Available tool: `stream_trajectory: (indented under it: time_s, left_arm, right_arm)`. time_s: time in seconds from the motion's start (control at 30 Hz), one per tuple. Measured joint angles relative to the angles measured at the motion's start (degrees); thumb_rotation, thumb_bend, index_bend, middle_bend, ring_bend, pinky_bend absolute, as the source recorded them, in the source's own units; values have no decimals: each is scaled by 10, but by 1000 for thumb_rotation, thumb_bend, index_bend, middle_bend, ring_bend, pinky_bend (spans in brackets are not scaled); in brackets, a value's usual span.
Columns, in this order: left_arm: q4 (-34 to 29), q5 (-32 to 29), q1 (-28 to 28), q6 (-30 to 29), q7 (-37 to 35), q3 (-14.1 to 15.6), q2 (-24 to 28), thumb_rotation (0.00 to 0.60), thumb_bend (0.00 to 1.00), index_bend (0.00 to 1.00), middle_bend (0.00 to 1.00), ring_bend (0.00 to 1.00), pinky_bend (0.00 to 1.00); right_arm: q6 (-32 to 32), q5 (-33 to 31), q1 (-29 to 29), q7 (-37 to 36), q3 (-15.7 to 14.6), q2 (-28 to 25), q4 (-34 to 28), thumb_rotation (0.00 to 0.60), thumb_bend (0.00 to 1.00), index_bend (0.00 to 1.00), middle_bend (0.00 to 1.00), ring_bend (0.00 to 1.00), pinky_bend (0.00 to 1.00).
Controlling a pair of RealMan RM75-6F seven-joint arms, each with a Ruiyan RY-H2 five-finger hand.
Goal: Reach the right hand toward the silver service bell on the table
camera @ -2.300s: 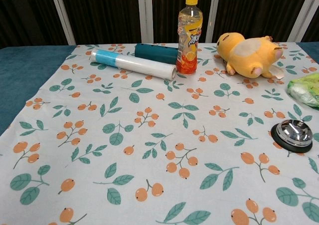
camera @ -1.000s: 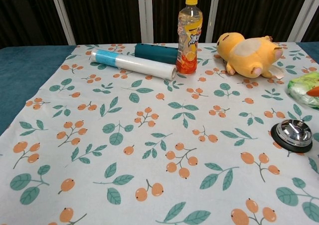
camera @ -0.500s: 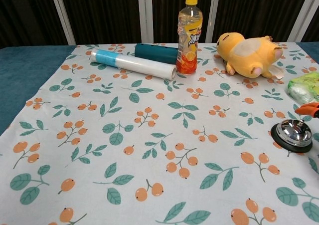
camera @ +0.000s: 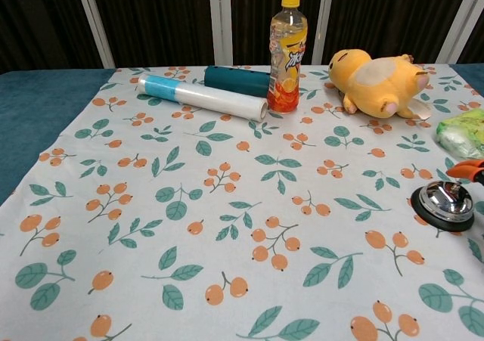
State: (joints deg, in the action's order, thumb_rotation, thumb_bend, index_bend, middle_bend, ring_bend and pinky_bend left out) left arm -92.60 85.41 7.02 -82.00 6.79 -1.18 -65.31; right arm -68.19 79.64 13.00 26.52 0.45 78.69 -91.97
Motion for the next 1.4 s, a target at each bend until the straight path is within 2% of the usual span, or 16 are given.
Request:
stream_trajectory:
  time_s: [0.4,0.8,1.03,1.13,1.2,1.3,1.4]
  left_arm:
    - [-4,-1,0,2,4,1,1,600,0,0,0,0,0]
    - [-5,1,-1,0,1,1,2,600,0,0,0,0,0]
    - [-2,2,-1,-1,-2,1,2,600,0,0,0,0,0]
    - [-1,2,-1,-2,-3,1,1,600,0,0,0,0,0]
    - [0,2,-1,-1,-3,1,1,600,0,0,0,0,0]
    - [0,2,-1,-1,-2,1,1,600,0,0,0,0,0]
    - [-1,2,-1,-2,-2,1,1,600,0,0,0,0,0]
  right_arm:
    - [7,-13,3,10,-4,1,8,600,841,0,0,0,0]
    - [24,-24,1,71,-32,16,25,600,841,0,0,0,0]
    - [1,-24,-1,49,-16,15,14,600,840,0,0,0,0]
    - [-21,-14,-2,20,-2,9,5,600,756,0,0,0,0]
    - [-43,-4,-4,-5,9,1,-3,600,604,0,0,0,0]
    - [-80,9,-11,-47,24,-21,-19,600,440,0,0,0,0]
    - [-115,17,-23,-86,35,-54,-38,600,398,0,0,0,0]
